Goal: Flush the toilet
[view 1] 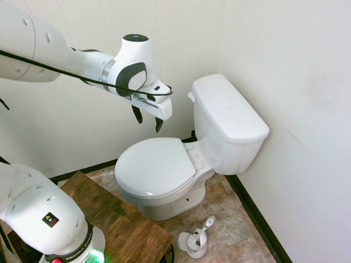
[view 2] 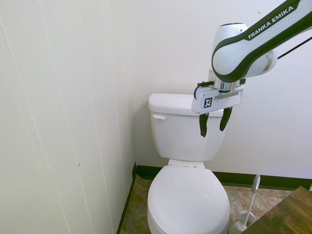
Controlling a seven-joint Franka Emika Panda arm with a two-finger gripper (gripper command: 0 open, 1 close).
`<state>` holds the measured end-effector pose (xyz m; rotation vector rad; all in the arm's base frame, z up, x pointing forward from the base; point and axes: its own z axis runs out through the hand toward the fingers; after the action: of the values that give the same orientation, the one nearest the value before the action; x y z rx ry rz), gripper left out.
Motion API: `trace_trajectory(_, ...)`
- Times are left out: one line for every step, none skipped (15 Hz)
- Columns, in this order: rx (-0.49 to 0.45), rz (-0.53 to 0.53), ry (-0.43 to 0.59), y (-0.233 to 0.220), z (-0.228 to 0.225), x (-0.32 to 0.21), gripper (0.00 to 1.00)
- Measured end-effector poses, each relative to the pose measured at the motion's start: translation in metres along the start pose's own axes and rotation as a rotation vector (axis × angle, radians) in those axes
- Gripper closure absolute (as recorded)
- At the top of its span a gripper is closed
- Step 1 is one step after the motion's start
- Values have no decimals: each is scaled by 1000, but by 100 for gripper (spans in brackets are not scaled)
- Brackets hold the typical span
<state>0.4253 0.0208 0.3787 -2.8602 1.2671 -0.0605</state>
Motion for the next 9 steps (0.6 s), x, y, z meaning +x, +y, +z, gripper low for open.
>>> trace_trajectory(-1, 0, -1, 0, 1, 0, 0)
trace_trajectory(0, 2, -4, -1, 1, 0, 0)
trace_trajectory(6, 5, -8, -5, 1, 0, 0)
trace_trajectory(18, 10, -11, -12, -2, 1, 0)
trace_trajectory(29, 24, -6, -23, -6, 5, 0)
trace_trajectory(44, 45, 3, -37, -11, 10, 0)
trace_trajectory(58, 70, 17, -55, -14, 17, 0)
trace_trajectory(76, 105, 39, -73, -15, 24, 0)
trace_trajectory(89, 138, 58, -91, -16, 33, 0)
